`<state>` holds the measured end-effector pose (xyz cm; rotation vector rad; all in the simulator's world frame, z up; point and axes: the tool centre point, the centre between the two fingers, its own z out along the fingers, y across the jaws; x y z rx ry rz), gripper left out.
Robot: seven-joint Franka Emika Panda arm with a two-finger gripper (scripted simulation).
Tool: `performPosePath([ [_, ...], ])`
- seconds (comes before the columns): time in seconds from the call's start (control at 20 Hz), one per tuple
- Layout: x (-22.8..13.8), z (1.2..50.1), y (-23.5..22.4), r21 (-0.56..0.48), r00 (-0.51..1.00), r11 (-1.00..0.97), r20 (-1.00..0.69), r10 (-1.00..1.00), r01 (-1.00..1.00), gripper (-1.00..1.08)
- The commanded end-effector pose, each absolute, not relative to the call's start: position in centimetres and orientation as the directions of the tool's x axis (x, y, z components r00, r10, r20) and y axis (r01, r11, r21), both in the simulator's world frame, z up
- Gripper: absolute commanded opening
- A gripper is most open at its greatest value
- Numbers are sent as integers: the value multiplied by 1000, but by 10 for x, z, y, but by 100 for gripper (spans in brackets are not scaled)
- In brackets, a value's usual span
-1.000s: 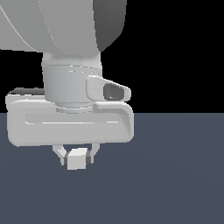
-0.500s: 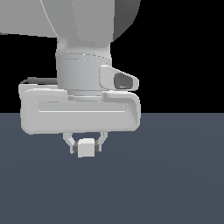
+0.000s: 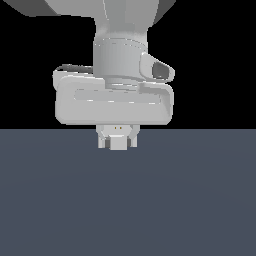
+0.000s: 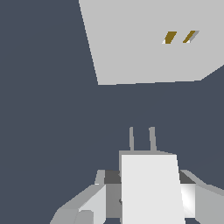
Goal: Plug the charger into the wall socket.
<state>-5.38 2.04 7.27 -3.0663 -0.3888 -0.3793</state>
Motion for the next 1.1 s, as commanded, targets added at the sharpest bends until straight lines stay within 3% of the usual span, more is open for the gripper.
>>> performPosePath([
  [0.0,-48,82,14,3,935,-964,243,260,267,-100],
  [1.05,-32,100,5,0,926,-954,242,290,298,-100],
])
